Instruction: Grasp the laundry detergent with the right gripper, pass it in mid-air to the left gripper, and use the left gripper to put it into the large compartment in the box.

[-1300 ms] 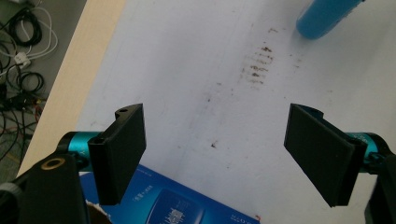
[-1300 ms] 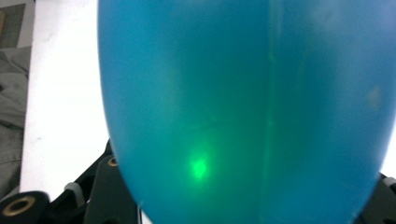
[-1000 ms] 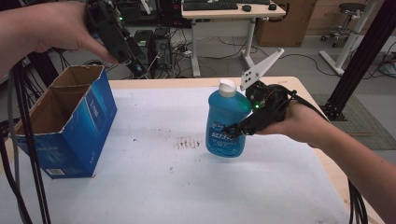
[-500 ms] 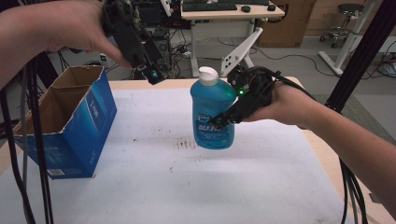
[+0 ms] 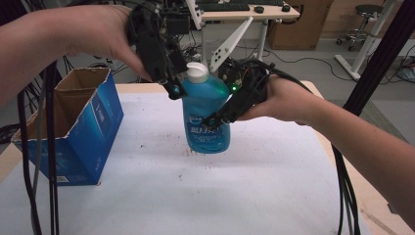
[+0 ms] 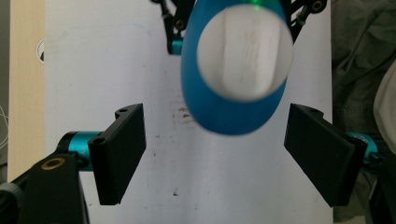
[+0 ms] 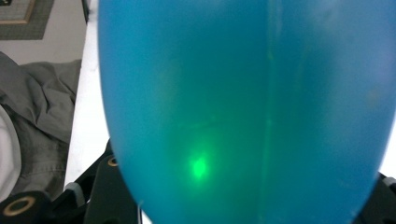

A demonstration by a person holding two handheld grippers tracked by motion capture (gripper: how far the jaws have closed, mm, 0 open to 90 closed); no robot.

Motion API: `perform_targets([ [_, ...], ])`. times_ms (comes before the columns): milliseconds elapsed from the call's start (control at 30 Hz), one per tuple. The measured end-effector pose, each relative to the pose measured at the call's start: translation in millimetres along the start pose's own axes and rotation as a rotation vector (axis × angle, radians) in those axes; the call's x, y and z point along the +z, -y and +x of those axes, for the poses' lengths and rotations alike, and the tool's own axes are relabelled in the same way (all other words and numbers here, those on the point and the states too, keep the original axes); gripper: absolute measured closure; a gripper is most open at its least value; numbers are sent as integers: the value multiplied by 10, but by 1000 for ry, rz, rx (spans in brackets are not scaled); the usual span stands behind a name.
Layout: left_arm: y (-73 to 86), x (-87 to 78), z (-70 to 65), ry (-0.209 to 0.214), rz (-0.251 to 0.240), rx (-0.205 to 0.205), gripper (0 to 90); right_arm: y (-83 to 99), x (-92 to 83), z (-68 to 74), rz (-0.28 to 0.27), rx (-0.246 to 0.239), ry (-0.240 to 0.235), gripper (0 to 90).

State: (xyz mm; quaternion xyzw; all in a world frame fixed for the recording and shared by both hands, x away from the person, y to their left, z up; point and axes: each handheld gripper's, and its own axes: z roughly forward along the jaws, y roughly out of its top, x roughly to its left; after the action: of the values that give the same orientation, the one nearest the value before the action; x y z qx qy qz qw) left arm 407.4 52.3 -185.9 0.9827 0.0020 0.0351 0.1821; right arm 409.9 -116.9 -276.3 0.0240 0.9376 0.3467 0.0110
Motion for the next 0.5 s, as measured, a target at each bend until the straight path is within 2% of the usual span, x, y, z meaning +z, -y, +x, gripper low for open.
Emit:
perform_targets([
  [200,-26,45,-40,-8,33,17,211,-114,87,5,-1,-17,-19,452],
  [333,-36,89,-38,-9,52,22,211,-140,86,12,-2,-5,-28,452],
  [500,-73,123,-47,-8,50,31,213,-150,69,10,-6,-3,-29,452],
])
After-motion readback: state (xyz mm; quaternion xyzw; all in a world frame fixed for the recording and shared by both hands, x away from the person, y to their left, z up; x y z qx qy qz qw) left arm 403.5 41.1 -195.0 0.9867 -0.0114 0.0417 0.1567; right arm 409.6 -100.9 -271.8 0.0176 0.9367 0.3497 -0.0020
